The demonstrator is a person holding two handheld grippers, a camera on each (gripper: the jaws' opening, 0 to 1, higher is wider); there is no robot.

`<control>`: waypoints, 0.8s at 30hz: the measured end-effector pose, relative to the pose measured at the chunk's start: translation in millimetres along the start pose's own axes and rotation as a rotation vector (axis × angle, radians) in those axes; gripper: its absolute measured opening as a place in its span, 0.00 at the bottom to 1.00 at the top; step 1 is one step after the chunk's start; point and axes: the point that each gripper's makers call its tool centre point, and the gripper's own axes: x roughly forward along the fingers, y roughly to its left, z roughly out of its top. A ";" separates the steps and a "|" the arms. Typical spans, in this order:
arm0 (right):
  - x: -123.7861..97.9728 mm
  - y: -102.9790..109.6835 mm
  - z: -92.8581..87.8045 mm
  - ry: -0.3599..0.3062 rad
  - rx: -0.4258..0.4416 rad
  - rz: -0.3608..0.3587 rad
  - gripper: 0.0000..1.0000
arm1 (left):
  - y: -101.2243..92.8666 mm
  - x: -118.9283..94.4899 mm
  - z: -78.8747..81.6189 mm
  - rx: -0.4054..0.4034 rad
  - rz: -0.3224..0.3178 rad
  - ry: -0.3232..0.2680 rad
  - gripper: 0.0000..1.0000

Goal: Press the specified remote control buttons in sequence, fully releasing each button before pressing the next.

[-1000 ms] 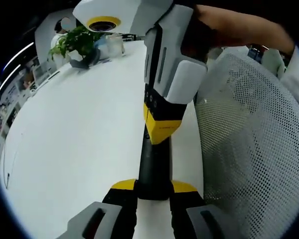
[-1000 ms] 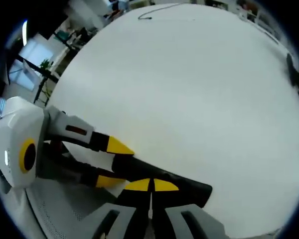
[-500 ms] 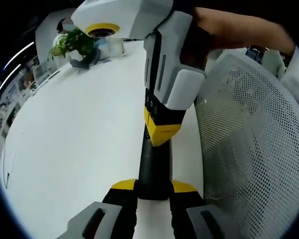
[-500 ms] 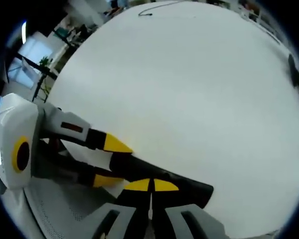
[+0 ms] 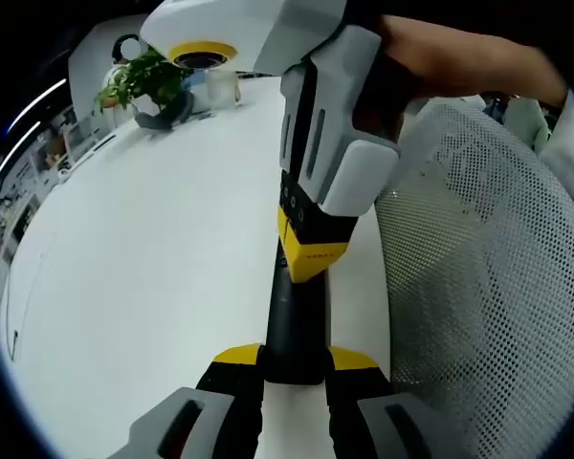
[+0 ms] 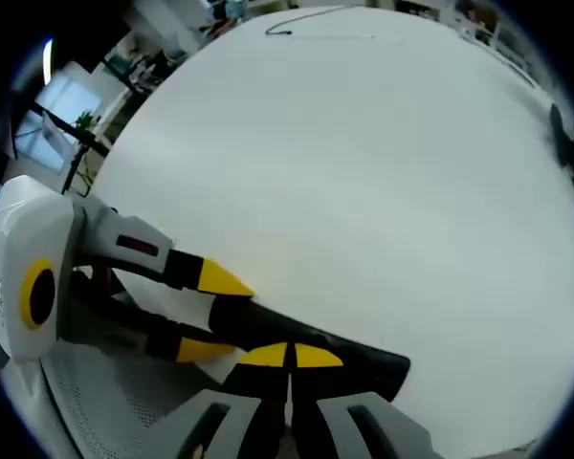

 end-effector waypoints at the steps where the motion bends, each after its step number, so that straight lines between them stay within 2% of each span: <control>1: 0.0 0.6 -0.1 -0.009 -0.001 -0.002 0.00 | -0.1 0.0 0.1 0.000 0.000 0.000 0.24; 9: 1.0 0.6 1.8 -0.017 -0.030 -0.030 0.00 | -0.2 0.1 0.1 0.004 0.000 0.006 0.24; 11: 0.5 0.7 1.5 -0.024 -0.012 -0.031 0.00 | -0.2 0.0 0.0 0.004 0.001 0.002 0.24; 18: 0.6 1.2 2.4 -0.004 0.002 -0.024 0.00 | -0.2 -0.1 0.0 0.002 0.001 -0.003 0.24; 21: -1.2 3.4 5.3 -0.021 0.002 -0.018 0.00 | -0.4 -0.2 0.0 0.002 0.003 -0.003 0.24; 24: -1.3 10.2 7.4 -0.024 0.004 0.015 0.00 | -0.3 -0.2 0.1 -0.002 0.003 -0.006 0.24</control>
